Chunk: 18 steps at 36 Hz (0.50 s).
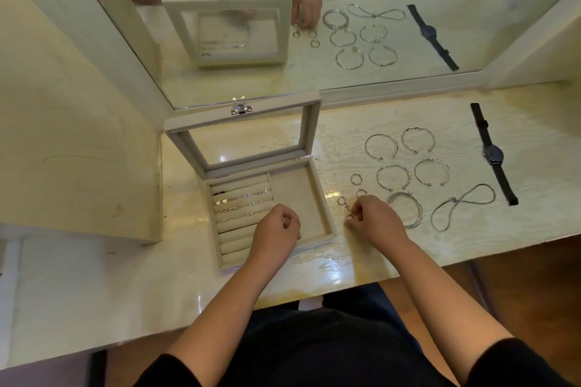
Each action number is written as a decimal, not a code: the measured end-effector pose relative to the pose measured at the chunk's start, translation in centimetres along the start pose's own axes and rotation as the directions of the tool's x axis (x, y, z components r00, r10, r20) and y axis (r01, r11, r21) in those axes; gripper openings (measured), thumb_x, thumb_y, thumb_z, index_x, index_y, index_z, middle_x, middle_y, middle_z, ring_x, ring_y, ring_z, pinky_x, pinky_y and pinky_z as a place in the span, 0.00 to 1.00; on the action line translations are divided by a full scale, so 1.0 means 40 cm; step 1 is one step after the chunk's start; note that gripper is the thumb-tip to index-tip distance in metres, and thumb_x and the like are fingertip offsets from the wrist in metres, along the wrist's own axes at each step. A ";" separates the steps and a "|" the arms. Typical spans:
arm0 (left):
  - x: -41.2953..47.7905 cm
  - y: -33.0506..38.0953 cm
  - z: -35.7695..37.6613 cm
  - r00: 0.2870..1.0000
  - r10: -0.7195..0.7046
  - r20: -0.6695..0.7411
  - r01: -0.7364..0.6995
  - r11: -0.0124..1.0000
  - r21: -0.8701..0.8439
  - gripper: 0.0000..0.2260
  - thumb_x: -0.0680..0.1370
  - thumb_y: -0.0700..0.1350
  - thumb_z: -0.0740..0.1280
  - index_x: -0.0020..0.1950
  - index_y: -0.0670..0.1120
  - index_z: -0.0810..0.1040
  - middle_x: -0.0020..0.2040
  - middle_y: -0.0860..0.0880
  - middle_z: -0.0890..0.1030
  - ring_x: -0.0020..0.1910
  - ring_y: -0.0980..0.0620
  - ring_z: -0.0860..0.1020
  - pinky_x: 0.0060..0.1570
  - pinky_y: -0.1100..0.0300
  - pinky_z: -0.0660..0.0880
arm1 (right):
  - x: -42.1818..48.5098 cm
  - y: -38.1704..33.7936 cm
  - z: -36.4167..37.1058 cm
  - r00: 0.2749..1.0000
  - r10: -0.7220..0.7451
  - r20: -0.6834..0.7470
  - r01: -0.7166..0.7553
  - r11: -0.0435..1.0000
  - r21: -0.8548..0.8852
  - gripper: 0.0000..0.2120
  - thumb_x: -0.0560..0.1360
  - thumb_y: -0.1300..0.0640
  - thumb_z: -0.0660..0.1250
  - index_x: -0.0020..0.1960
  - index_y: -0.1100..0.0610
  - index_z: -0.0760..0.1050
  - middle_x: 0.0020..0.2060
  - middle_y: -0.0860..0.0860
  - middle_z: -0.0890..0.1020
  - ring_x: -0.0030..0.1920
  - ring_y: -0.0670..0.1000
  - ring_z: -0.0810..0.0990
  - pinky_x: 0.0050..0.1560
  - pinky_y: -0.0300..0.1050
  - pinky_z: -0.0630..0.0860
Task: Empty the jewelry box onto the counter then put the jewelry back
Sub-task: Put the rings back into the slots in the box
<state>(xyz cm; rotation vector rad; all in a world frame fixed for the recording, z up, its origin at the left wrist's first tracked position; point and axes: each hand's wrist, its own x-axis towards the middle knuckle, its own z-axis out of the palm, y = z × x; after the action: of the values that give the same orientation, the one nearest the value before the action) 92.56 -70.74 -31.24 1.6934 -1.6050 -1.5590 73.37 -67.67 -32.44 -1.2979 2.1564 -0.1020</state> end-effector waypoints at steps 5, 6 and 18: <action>-0.004 -0.002 0.006 1.000 0.000 0.006 0.000 1.000 -0.010 0.09 0.77 0.42 0.59 0.38 0.51 0.71 0.31 0.52 0.77 0.29 0.58 0.73 0.32 0.66 0.70 | 0.000 -0.007 0.003 1.000 0.006 0.012 -0.006 1.000 -0.017 0.07 0.72 0.59 0.68 0.46 0.63 0.75 0.42 0.55 0.78 0.42 0.54 0.77 0.42 0.47 0.72; -0.005 -0.002 0.005 1.000 0.003 0.002 -0.003 1.000 -0.010 0.09 0.77 0.42 0.59 0.38 0.51 0.71 0.30 0.52 0.77 0.29 0.58 0.73 0.32 0.67 0.70 | 0.000 -0.007 0.003 1.000 0.009 0.013 -0.008 1.000 -0.012 0.06 0.72 0.59 0.68 0.45 0.61 0.74 0.42 0.53 0.77 0.42 0.53 0.76 0.42 0.47 0.72; -0.017 -0.017 -0.060 0.987 -0.033 -0.157 0.026 0.999 -0.047 0.10 0.78 0.41 0.59 0.38 0.51 0.71 0.30 0.53 0.76 0.30 0.57 0.74 0.32 0.65 0.71 | 0.031 -0.112 -0.021 0.992 -0.113 -0.060 0.126 0.934 0.335 0.03 0.71 0.62 0.70 0.41 0.58 0.76 0.38 0.49 0.77 0.40 0.47 0.73 0.38 0.34 0.68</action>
<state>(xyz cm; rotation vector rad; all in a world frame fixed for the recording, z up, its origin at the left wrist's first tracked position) 95.07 -70.97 -30.65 1.7757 -1.4628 -1.4245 75.99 -71.19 -30.71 -1.2291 1.9808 -0.5300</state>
